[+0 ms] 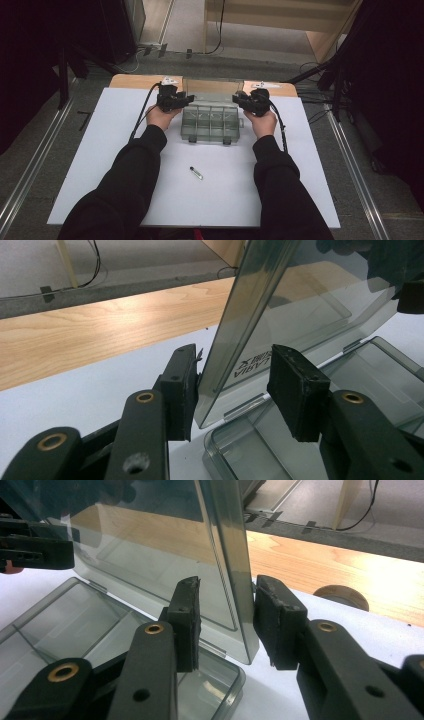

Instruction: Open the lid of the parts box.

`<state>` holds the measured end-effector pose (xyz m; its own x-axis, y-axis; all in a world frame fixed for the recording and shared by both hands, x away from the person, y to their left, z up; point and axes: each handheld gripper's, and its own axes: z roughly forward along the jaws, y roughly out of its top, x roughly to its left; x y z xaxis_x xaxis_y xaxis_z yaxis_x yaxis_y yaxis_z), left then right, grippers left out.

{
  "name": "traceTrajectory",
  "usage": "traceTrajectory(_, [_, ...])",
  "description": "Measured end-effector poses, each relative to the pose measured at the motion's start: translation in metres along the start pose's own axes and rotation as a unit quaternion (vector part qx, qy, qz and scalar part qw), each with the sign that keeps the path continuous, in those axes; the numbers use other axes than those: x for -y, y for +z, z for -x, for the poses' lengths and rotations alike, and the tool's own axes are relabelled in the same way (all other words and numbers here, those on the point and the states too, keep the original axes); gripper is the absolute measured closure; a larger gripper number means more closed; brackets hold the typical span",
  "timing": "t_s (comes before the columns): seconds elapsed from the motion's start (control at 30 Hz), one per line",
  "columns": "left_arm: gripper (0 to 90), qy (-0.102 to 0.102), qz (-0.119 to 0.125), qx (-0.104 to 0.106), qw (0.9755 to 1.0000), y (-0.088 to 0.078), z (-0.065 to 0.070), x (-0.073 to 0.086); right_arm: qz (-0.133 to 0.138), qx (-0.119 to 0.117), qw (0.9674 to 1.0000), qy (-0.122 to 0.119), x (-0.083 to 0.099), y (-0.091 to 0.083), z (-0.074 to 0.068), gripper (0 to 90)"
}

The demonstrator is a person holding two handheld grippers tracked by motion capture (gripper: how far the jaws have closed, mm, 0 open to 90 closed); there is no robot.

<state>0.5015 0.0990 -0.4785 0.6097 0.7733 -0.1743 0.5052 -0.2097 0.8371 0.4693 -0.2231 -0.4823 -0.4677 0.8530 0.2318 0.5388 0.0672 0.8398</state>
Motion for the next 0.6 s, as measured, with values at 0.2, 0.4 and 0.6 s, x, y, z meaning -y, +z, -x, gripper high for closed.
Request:
traceTrajectory(0.2, [54.4, -0.006, 0.005, -0.005, 1.0, 0.002, -0.001, 0.0, 0.002, 0.007, 1.0, 0.002, 0.002, 0.004, 0.002, 67.7])
traceTrajectory(0.4, [54.2, -0.009, 0.008, -0.011, 0.9999, 0.006, 0.0, 0.003, 0.003, 0.011, 0.9999, 0.01, 0.006, 0.009, 0.003, 67.8])
traceTrajectory(0.6, [54.1, -0.013, 0.001, -0.016, 0.9998, 0.008, -0.001, 0.005, 0.002, 0.015, 0.9997, 0.018, 0.009, 0.014, 0.004, 66.9])
